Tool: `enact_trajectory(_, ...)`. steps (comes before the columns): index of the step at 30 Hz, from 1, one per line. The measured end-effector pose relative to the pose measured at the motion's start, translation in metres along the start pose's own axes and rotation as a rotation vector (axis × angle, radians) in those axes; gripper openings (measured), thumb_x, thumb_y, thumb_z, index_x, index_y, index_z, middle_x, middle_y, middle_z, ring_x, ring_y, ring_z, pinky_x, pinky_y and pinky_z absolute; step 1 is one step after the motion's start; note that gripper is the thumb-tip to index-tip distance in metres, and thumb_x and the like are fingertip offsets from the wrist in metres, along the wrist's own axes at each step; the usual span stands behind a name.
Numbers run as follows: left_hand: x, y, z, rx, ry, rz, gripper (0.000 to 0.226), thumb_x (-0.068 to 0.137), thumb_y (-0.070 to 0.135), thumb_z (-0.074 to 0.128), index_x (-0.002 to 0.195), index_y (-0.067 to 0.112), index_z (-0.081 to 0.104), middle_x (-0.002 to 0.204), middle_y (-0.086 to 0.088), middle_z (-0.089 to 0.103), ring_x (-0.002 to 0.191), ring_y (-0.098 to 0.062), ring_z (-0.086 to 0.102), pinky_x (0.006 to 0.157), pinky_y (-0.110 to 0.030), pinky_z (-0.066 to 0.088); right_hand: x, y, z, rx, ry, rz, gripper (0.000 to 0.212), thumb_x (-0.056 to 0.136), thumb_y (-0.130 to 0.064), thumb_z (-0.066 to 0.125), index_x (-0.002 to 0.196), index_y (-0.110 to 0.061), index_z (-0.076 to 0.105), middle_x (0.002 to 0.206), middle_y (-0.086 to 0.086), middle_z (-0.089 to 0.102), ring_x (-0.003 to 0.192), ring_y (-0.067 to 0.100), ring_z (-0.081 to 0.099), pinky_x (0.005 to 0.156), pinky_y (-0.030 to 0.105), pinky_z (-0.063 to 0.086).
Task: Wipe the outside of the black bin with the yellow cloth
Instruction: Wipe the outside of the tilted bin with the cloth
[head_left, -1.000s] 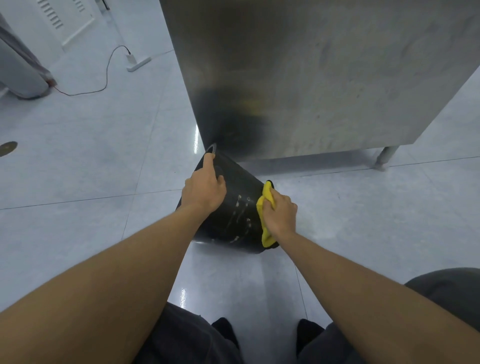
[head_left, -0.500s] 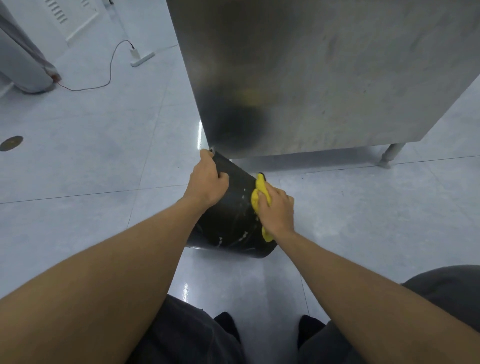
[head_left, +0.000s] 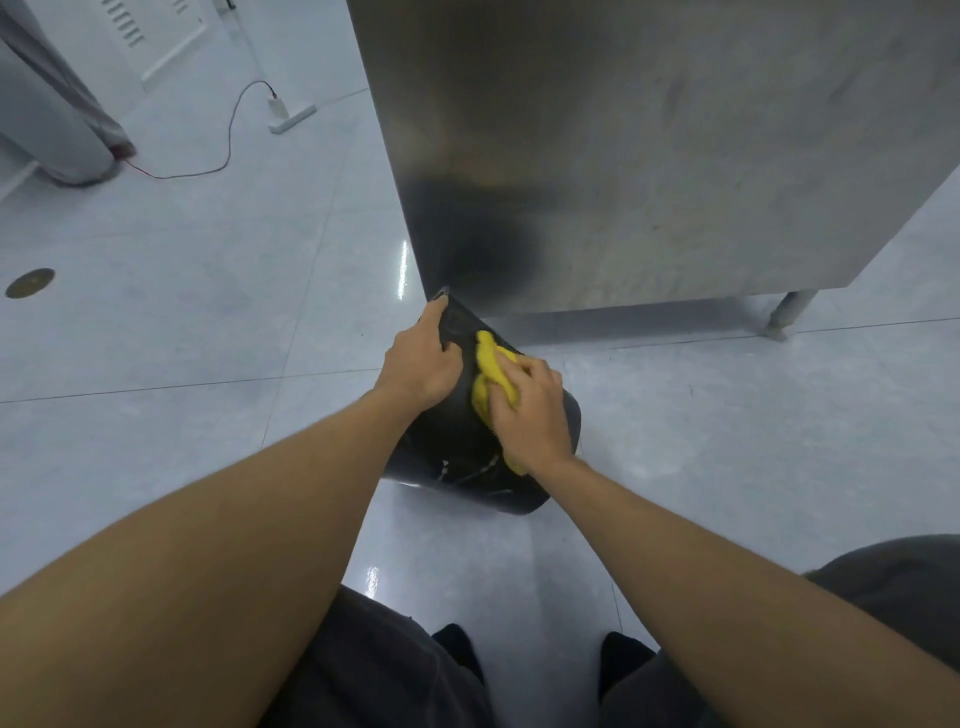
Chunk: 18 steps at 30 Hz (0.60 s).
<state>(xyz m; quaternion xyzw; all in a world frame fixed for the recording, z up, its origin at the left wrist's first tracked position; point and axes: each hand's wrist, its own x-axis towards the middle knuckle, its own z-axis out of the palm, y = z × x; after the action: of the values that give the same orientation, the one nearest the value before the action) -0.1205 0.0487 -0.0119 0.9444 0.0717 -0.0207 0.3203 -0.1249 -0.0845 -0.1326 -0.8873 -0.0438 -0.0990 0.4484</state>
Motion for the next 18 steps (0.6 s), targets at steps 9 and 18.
enact_trajectory(9,0.007,-0.003,0.009,0.035,-0.003,-0.019,0.06,0.102,0.022,0.043,0.155,0.027,0.016,0.142,-0.013,0.052,0.124,-0.036,0.053,0.105,-0.043,0.039,-0.005,0.01,-0.015,0.015,-0.06,-0.012,0.043,0.091,-0.022,0.055,0.134,-0.024,0.06,0.126,-0.001,0.057,0.115,0.019,0.048,0.1,0.031,0.041)
enact_trajectory(18,0.007,-0.001,0.01,0.006,0.01,0.018,0.041,0.1,0.018,0.045,0.136,0.013,0.025,0.112,-0.016,0.064,0.081,-0.022,0.06,0.074,-0.037,0.051,-0.03,0.026,-0.013,0.017,0.014,0.049,0.04,0.094,-0.021,0.054,0.134,-0.021,0.057,0.126,0.002,0.051,0.117,0.017,0.041,0.099,0.026,0.034)
